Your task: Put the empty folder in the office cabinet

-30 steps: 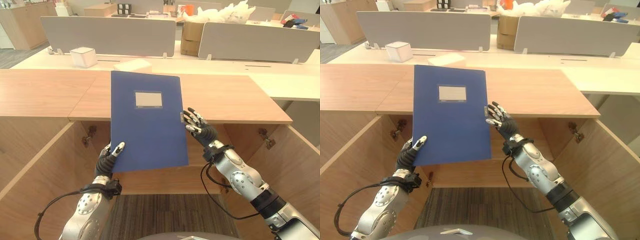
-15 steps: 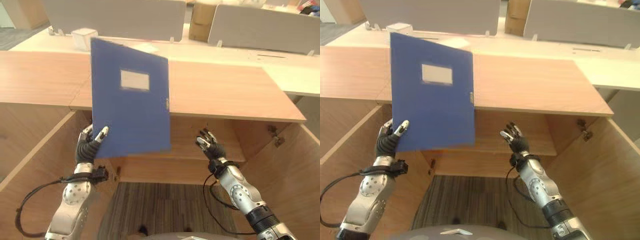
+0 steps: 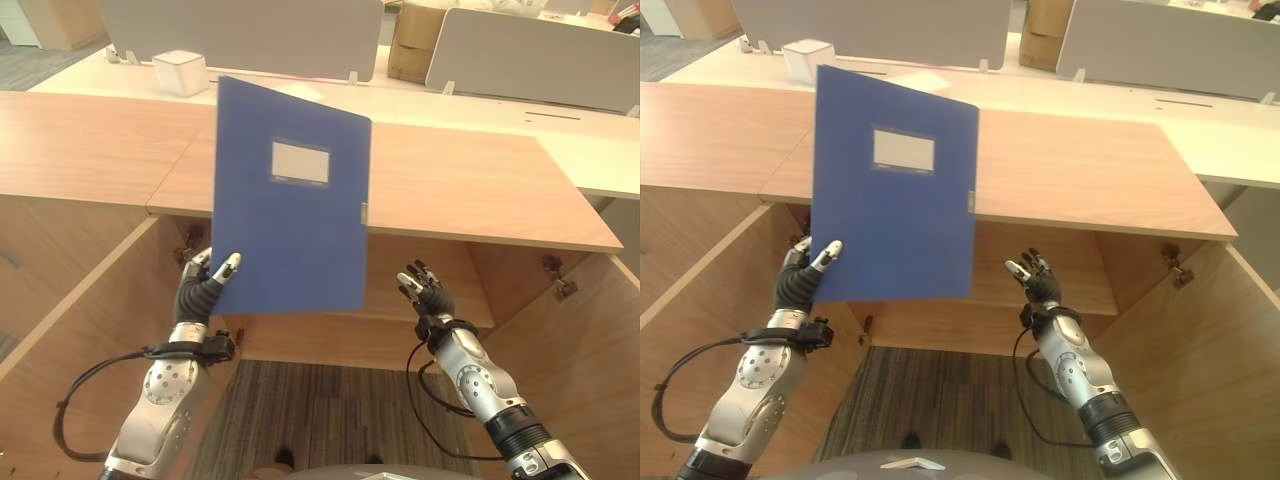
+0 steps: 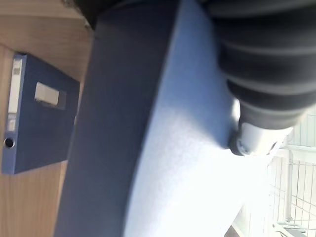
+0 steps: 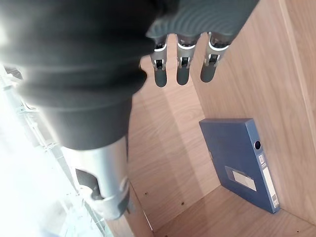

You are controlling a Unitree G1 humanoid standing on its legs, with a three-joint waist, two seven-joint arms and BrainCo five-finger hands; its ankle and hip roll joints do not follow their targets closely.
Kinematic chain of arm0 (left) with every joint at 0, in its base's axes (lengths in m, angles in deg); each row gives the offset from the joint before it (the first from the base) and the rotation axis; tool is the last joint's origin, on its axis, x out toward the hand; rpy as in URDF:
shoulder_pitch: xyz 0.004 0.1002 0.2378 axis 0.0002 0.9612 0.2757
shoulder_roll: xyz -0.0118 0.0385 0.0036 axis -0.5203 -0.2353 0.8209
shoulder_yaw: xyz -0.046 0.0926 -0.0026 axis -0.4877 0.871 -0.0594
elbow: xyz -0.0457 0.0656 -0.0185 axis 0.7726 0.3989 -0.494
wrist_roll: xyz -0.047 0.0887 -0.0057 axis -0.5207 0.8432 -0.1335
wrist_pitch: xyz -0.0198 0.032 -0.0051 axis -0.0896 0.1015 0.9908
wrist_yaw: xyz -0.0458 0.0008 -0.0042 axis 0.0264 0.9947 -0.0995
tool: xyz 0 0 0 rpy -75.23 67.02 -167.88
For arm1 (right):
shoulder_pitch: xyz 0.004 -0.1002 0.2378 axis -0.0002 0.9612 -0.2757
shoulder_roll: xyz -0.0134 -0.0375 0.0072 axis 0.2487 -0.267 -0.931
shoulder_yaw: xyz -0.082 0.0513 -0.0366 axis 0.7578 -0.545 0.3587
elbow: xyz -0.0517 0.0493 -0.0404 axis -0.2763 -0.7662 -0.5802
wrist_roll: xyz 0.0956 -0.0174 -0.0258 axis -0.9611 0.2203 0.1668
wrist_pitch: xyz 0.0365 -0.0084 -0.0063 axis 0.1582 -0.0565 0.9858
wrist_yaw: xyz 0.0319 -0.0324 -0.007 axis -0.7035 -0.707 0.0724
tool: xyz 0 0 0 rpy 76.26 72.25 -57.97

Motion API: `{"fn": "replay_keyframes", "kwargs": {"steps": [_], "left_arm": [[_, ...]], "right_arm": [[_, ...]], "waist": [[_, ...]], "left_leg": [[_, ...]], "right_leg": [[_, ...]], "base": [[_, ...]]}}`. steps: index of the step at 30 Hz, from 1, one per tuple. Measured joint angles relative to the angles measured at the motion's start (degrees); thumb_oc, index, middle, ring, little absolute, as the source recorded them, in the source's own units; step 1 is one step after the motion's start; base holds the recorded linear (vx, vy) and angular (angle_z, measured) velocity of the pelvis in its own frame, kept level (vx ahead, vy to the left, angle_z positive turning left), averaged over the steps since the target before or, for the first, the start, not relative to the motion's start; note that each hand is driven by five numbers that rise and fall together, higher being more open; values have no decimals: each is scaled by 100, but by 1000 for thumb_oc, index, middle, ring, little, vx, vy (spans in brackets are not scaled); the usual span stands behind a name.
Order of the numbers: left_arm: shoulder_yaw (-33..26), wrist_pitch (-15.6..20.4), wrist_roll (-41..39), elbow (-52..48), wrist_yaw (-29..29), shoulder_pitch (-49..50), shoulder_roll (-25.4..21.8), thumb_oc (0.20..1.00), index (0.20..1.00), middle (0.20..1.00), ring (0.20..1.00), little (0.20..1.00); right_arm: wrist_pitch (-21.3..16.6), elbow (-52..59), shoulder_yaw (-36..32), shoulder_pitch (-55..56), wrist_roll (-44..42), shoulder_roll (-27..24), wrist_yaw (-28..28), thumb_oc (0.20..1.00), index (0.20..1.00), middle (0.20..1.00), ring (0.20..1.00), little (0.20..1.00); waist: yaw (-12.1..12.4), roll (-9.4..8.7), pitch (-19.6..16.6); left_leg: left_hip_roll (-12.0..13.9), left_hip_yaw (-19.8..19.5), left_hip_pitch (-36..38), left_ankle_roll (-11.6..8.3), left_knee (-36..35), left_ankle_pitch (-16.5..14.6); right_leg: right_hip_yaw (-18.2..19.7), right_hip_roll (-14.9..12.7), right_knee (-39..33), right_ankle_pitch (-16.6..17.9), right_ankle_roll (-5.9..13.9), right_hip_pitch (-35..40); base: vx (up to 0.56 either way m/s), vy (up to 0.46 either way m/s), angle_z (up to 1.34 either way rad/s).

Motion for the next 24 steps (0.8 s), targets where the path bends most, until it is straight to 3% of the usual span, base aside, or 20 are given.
{"fn": "replay_keyframes", "kwargs": {"steps": [11,24], "left_arm": [[255,-171,-292,0,169,5,-33,200,200,200,200,200],[246,-198,-293,0,254,8,-159,200,200,200,200,200]], "right_arm": [[-15,11,-5,-673,-14,-20,-110,1000,1000,1000,1000,1000],[-8,125,82,-671,-233,-74,-92,1000,1000,1000,1000,1000]], "waist": [[33,-37,8],[91,-55,22]], "left_leg": [[-1,1,0,35,4,29],[-2,6,5,35,3,29]], "right_leg": [[6,5,1,6,-6,0],[7,4,1,6,-5,4]], "base": [[-16,-4,0],[-11,1,0]]}}
